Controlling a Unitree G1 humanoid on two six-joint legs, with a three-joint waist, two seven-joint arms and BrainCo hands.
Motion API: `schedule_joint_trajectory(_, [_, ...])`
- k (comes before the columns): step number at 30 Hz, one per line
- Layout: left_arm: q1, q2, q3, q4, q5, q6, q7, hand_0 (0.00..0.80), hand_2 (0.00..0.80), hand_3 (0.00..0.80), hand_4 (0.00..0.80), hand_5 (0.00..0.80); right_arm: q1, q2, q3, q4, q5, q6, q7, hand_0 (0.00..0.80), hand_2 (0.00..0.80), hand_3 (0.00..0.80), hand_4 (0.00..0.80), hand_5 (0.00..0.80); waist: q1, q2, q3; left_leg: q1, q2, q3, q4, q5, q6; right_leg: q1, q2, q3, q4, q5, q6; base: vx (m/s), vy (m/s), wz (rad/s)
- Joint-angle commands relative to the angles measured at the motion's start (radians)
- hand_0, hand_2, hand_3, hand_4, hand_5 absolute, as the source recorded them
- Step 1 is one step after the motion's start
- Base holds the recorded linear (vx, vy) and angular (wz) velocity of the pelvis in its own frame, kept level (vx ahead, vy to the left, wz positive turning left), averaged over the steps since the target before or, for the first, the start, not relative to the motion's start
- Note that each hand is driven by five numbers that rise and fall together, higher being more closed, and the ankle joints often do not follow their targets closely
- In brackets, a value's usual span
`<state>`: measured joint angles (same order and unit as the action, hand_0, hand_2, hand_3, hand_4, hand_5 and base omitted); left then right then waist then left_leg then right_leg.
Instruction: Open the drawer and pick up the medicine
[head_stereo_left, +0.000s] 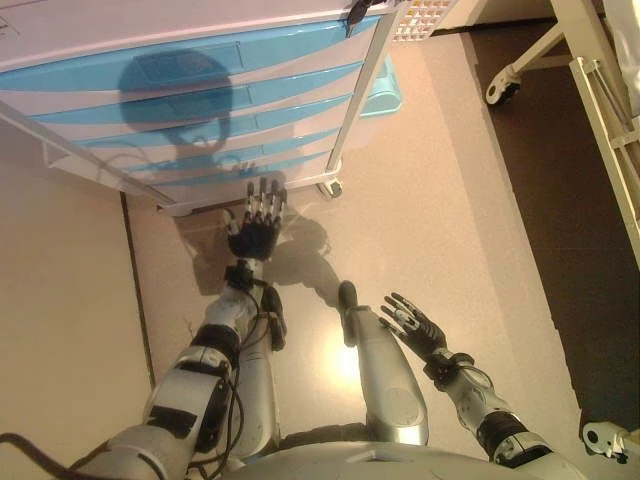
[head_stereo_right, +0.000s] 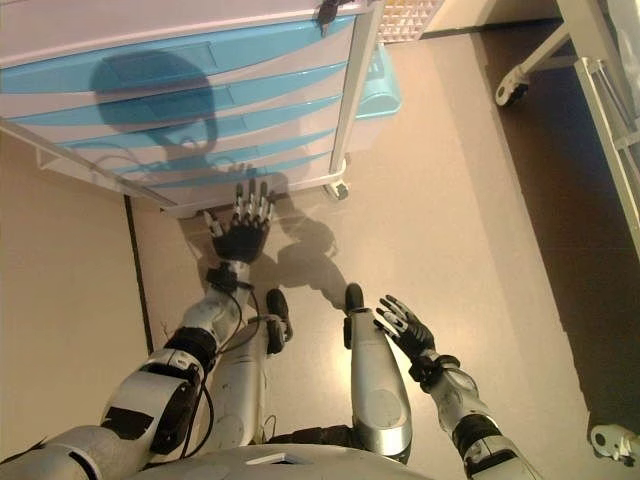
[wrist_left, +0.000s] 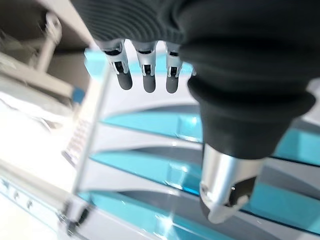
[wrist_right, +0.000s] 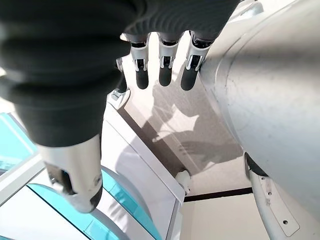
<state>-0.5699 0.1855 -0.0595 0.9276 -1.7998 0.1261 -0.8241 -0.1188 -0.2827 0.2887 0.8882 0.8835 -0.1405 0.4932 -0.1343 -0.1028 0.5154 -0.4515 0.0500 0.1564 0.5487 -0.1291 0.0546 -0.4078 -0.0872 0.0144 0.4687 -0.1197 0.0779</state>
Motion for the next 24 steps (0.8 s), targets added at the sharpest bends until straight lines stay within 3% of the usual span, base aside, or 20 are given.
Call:
schedule_joint_trajectory(1, [-0.031, 0.013, 0.029, -0.035, -0.056, -0.015, -0.023, 0.0, 0.0, 0.0, 0.0, 0.0, 0.105, 0.012, 0.096, -0.031, 0.0, 0.027, 0.03, 0.0, 0.0, 0.0, 0.0, 0.0, -0.025, 0.004, -0.035, 0.015, -0.048, -0.032, -0.061, -0.067, 0.019, -0.06, 0.024, 0.023, 0.005, 0.034, -0.005, 0.006, -0.002, -0.11])
schedule_joint_trajectory(8, [-0.142, 0.087, 0.034, -0.028, -0.099, -0.101, -0.019, 0.0, 0.0, 0.0, 0.0, 0.0, 0.126, -0.003, 0.111, -0.037, 0.015, 0.007, 0.043, 0.0, 0.0, 0.0, 0.0, 0.0, -0.046, 0.002, -0.026, 0.002, -0.043, -0.019, -0.043, -0.083, 0.021, -0.076, 0.025, 0.03, 0.005, 0.04, -0.007, -0.001, 0.002, -0.02])
schedule_joint_trajectory(14, [-0.17, 0.105, 0.016, -0.041, -0.104, -0.147, -0.006, 0.0, 0.0, 0.0, 0.0, 0.0, 0.123, -0.014, 0.12, -0.057, 0.014, -0.006, 0.032, 0.0, 0.0, 0.0, 0.0, 0.0, -0.05, 0.013, -0.012, -0.006, -0.048, -0.011, -0.052, -0.077, 0.018, -0.086, 0.023, 0.028, 0.002, 0.041, -0.014, -0.019, 0.02, -0.01])
schedule_joint_trajectory(24, [-0.221, 0.158, 0.034, 0.041, -0.109, -0.123, 0.079, 0.0, 0.0, 0.0, 0.0, 0.0, 0.108, -0.028, 0.121, -0.054, 0.037, -0.016, 0.029, 0.0, 0.0, 0.0, 0.0, 0.0, -0.057, 0.021, 0.004, -0.014, -0.054, -0.006, -0.05, -0.085, 0.019, -0.098, 0.022, 0.026, 0.0, 0.039, -0.018, -0.003, 0.014, -0.02])
